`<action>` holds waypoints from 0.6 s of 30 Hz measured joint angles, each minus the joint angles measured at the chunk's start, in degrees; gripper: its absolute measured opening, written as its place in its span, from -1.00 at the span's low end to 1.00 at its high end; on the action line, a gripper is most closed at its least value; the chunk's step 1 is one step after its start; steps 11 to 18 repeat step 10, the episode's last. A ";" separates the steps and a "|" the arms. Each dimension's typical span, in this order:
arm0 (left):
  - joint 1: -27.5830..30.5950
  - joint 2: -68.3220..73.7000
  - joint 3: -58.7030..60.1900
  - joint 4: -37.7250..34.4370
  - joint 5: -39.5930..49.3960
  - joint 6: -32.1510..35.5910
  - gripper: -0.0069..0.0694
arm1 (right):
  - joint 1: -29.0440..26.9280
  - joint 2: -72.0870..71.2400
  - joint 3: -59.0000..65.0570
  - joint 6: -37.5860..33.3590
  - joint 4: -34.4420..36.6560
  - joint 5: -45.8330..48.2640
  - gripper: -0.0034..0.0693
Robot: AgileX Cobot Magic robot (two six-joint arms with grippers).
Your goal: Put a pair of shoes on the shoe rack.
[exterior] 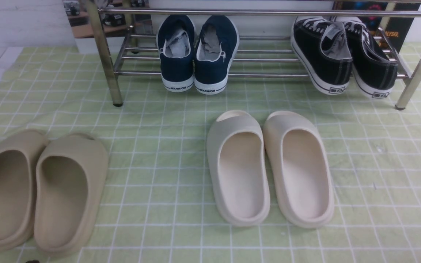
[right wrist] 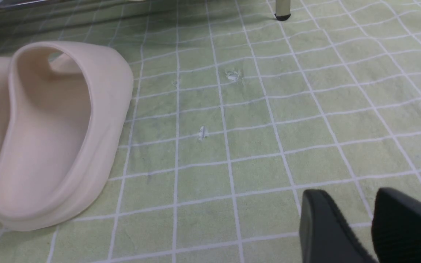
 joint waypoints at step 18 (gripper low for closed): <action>0.00 0.00 0.00 -0.02 0.00 0.00 -0.73 | 0.00 0.00 0.00 0.00 0.00 0.00 -0.25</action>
